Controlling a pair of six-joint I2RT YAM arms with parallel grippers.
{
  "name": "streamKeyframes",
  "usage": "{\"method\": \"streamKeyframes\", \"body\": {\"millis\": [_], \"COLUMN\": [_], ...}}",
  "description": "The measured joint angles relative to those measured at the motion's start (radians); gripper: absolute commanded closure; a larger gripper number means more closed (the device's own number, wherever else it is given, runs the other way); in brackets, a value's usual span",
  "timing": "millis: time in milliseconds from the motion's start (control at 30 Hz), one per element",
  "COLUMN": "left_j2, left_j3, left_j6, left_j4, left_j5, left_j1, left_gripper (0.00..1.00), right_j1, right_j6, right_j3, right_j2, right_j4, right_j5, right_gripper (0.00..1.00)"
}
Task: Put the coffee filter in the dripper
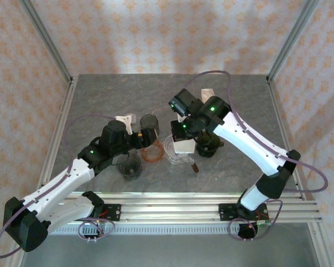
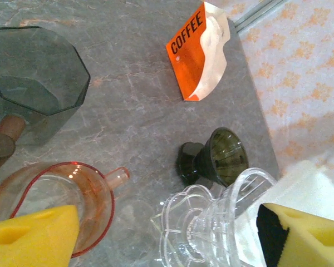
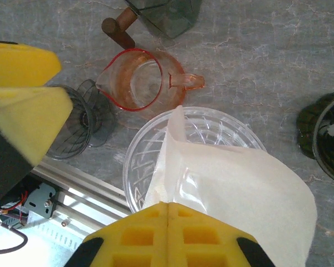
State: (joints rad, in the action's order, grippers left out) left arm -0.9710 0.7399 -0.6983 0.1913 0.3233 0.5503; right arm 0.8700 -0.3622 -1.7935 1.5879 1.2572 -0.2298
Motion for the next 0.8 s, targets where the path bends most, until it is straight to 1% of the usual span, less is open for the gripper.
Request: {"method": "streamKeyframes", "body": {"millis": [200, 333, 400, 500, 567, 667, 800], "left_j2": [0.001, 0.001, 0.001, 0.001, 0.001, 0.001, 0.001], "left_j3": [0.004, 0.004, 0.004, 0.005, 0.008, 0.021, 0.040], "left_j6": [-0.016, -0.037, -0.042, -0.051, -0.057, -0.061, -0.060], "left_j4": [-0.001, -0.002, -0.002, -0.002, -0.001, -0.002, 0.000], "left_j5": [0.021, 0.040, 0.043, 0.045, 0.048, 0.056, 0.061], "left_j1": [0.000, 0.000, 0.000, 0.000, 0.000, 0.000, 0.000], "left_gripper": [0.12, 0.12, 0.13, 0.13, 0.13, 0.17, 0.20], "right_j1": [0.000, 0.000, 0.000, 0.000, 0.000, 0.000, 0.000], "right_j6": [0.004, 0.003, 0.003, 0.003, 0.003, -0.002, -0.006], "right_j3": [0.014, 0.064, 0.087, 0.109, 0.120, 0.126, 0.134], "right_j2": [0.027, 0.027, 0.027, 0.027, 0.027, 0.027, 0.004], "right_j4": [-0.048, -0.089, -0.101, -0.123, -0.140, -0.164, -0.198], "right_j5": [0.000, -0.006, -0.007, -0.009, -0.012, -0.015, -0.014], "right_gripper": [1.00, 1.00, 0.98, 0.93, 0.86, 0.75, 0.68]}}
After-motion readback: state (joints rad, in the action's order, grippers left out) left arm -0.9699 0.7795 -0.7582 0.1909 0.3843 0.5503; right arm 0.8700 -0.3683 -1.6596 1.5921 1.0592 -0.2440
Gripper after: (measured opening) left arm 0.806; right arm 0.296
